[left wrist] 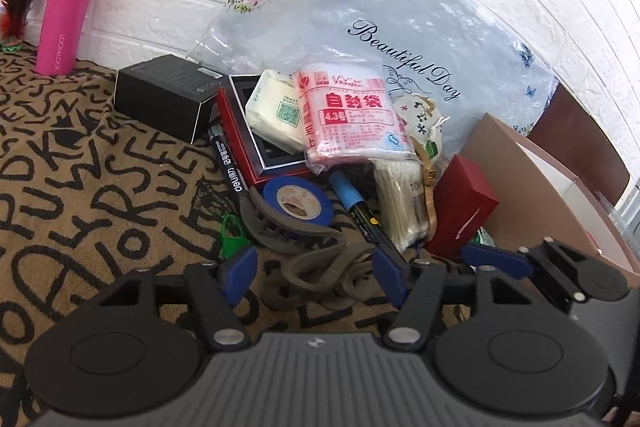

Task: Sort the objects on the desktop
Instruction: 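Close the left tool on the grey claw hair clip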

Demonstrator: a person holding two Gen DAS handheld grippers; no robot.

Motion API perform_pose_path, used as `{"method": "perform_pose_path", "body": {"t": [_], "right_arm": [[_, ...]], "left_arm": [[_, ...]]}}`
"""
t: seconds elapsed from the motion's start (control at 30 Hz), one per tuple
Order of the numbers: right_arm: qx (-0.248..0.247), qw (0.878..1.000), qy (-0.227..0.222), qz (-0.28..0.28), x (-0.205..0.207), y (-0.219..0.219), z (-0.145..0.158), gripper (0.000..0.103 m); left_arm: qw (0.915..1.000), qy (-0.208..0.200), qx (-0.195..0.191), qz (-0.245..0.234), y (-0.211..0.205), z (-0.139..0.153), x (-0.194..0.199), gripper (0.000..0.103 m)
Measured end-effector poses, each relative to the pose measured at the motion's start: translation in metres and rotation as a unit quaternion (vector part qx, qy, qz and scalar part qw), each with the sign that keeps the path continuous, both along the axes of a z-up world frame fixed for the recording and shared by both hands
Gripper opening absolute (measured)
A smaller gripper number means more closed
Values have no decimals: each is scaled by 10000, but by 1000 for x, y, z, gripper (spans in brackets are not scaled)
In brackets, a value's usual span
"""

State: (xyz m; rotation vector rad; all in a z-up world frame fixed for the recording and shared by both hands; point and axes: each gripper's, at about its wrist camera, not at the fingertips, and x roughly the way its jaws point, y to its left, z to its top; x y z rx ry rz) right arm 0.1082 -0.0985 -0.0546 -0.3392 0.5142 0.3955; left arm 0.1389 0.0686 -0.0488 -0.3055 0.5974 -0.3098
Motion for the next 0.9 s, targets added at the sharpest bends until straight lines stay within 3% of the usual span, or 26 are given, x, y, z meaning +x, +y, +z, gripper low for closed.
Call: {"method": "perform_pose_path", "body": {"t": [0.3, 0.47, 0.53, 0.8, 0.9], "right_arm": [[-139, 9992, 178, 345, 23, 22, -12, 71], [-153, 9990, 268, 338, 25, 24, -15, 57], [-48, 9989, 339, 311, 22, 20, -12, 56], [350, 9971, 590, 332, -18, -2, 5, 54], [499, 9947, 771, 452, -44, -14, 7, 49]], "left_arm": [[9999, 95, 15, -139, -1, -6, 10, 58], [9993, -14, 222, -312, -8, -3, 5, 48], [9992, 36, 212, -322, -9, 0, 1, 47], [9987, 196, 77, -462, -13, 9, -47, 42], [9973, 287, 15, -679, -19, 9, -73, 29]]}}
